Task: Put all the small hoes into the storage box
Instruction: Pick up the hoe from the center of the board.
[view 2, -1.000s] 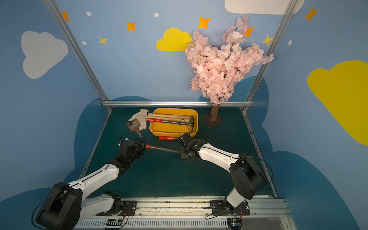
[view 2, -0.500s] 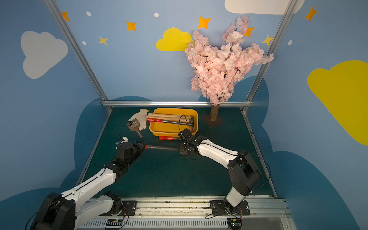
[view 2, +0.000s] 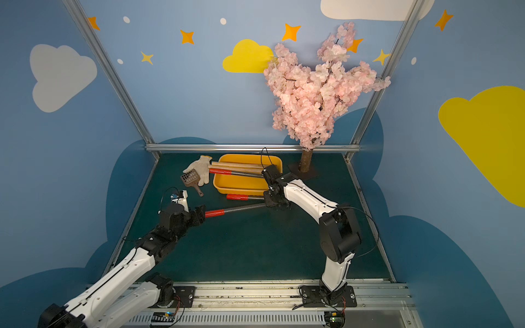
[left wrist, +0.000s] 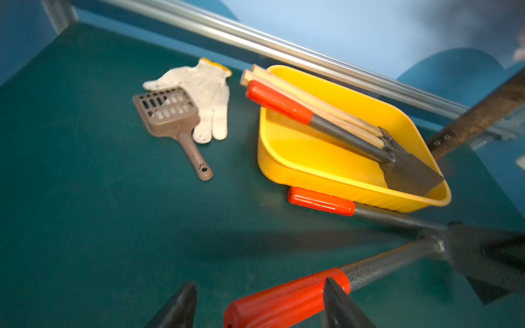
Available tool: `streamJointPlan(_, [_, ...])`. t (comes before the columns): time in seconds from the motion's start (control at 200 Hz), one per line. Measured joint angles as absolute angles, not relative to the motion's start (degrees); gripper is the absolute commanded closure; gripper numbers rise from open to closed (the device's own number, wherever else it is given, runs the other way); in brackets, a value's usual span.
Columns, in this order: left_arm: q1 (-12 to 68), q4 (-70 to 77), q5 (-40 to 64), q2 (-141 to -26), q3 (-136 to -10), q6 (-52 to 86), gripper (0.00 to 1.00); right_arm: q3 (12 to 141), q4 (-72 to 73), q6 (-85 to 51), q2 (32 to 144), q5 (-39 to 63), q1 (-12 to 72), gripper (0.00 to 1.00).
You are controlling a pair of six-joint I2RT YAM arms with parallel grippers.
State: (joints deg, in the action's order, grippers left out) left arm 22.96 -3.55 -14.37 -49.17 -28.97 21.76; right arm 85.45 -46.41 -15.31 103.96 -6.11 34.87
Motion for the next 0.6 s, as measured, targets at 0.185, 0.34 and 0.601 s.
streamJointPlan(0.185, [25.8,-0.43,-2.94,-54.52,-30.89,9.93,0.3,98.43,-54.54,-8.71,108.2,-5.17,33.21,1.0])
streamJointPlan(0.34, [30.68,-1.37,0.03,-64.51,-37.39,0.27,0.3,106.65,-61.12,-3.29,110.74,-5.43,32.32,1.0])
streamJointPlan(0.601, [33.56,-4.99,0.27,-69.58,-41.47,-9.02,0.3,109.19,-65.65,0.75,110.87,-6.31,31.88,1.0])
